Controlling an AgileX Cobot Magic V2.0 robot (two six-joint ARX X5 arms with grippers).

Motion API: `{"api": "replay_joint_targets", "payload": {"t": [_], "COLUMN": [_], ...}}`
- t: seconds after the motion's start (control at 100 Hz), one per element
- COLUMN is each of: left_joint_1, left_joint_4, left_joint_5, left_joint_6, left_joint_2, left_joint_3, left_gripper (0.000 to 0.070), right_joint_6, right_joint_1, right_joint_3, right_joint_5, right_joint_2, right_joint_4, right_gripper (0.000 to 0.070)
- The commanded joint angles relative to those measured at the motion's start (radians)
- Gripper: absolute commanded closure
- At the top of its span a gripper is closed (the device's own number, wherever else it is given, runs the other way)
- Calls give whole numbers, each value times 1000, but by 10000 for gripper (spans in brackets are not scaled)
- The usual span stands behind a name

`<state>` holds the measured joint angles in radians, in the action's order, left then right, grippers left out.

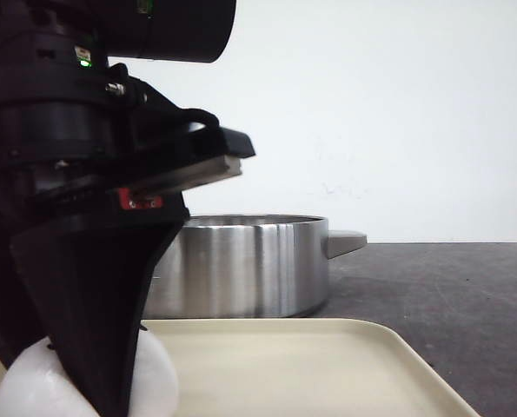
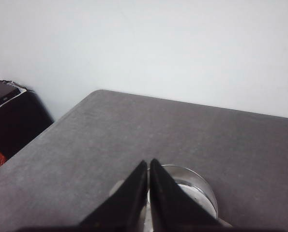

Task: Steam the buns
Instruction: 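Lower the left gripper onto the last panda bun and grasp it, then carry the bun with the left gripper into the pot and open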

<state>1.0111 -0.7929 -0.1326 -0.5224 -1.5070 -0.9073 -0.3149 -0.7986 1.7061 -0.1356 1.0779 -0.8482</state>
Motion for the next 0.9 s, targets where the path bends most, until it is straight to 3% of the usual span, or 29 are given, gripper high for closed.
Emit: {"api": "replay_joint_targets", "payload": {"t": [0.0,0.18,0.36,0.44,0.61,0.89], "left_joint_1": [11,18,-5,-57,-222,-449], "left_joint_4": [-16,-84,-152,-174,-227,-238], "left_joint_5": [1,1,72,74,73,74], "left_joint_6": [40,73,196,279,380,508], "left_joint_2": [-3,98,156,142,75,-103], "left_joint_3": [-26,-145,-378,-480,-617,-642], "left_gripper": [697,696,697,697,697,697], "right_joint_6": [17,21,21,21,25,36], "right_joint_1": [-11,-11,-11,-11,-11,-11], "right_joint_3": [16,16,16,16,16,16], "right_joint_5": [-4,-5,-5,-5,-27,-31], "right_joint_2": [6,6,6,6,6,6], "right_joint_4": [8,9,10,11,9,9], "right_gripper": [700,700,700,700,700,700]}}
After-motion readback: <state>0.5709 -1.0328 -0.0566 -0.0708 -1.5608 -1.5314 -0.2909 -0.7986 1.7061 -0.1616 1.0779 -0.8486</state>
